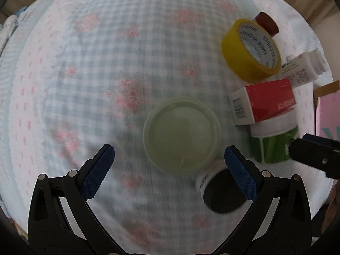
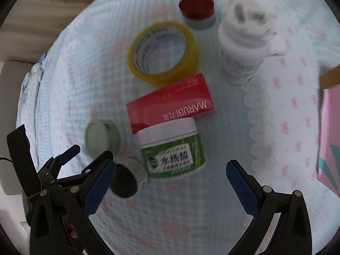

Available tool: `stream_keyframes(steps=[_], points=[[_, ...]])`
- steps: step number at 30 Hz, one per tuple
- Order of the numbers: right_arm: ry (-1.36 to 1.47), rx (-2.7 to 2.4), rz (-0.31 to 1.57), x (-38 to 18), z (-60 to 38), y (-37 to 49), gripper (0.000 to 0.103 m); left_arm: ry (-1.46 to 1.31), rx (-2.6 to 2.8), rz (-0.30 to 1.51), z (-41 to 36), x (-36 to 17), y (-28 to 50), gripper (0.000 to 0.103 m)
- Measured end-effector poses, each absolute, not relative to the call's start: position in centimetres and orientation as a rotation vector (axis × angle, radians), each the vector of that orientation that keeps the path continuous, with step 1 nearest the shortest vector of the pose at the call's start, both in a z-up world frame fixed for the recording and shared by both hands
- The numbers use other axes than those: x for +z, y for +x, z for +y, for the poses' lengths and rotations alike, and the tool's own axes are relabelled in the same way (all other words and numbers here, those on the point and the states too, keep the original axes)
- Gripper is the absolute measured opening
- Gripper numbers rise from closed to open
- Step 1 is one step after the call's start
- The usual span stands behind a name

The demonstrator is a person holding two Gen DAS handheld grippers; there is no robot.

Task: Organize rigid objects
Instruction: 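Grasp the pale green lid with the left gripper while the right grasps the green-label jar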

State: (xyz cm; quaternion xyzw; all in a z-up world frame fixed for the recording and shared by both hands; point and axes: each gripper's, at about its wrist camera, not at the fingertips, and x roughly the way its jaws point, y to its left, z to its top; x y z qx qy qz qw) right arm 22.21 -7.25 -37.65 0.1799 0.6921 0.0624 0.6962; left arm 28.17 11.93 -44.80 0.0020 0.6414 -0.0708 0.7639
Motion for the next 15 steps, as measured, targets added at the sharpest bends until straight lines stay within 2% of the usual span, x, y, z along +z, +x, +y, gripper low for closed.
stream_keyframes(steps=[3,5,7,9,10,11,12,15], points=[[0.416,0.157,1.564,-39.4,-7.1,22.7,0.103,0.029,-0.155,1.399,11.1,-46.2,28.7,0.101],[0.424,0.164,1.571,-40.3,-7.0,23.0,0.103,0.046,-0.153,1.401,10.6,-47.0,29.0,0.096],[0.447,0.178,1.578,-40.9,-7.0,23.2,0.093,0.057,-0.144,1.4,10.2,-47.5,29.3,0.093],[0.459,0.191,1.58,-41.1,-7.0,23.2,0.091,0.059,-0.143,1.394,9.9,-47.8,29.6,0.078],[0.457,0.194,1.578,-41.3,-6.9,23.3,0.084,0.063,-0.143,1.388,9.7,-48.0,29.7,0.077],[0.453,0.199,1.582,-41.4,-6.7,23.4,0.08,0.069,-0.148,1.373,9.5,-47.9,29.7,0.072],[0.413,0.185,1.595,-41.5,-6.5,23.4,0.072,0.078,-0.151,1.364,9.2,-48.1,29.7,0.068],[0.394,0.186,1.591,-41.5,-6.3,23.3,0.072,0.1,-0.147,1.35,8.8,-48.1,29.7,0.068]])
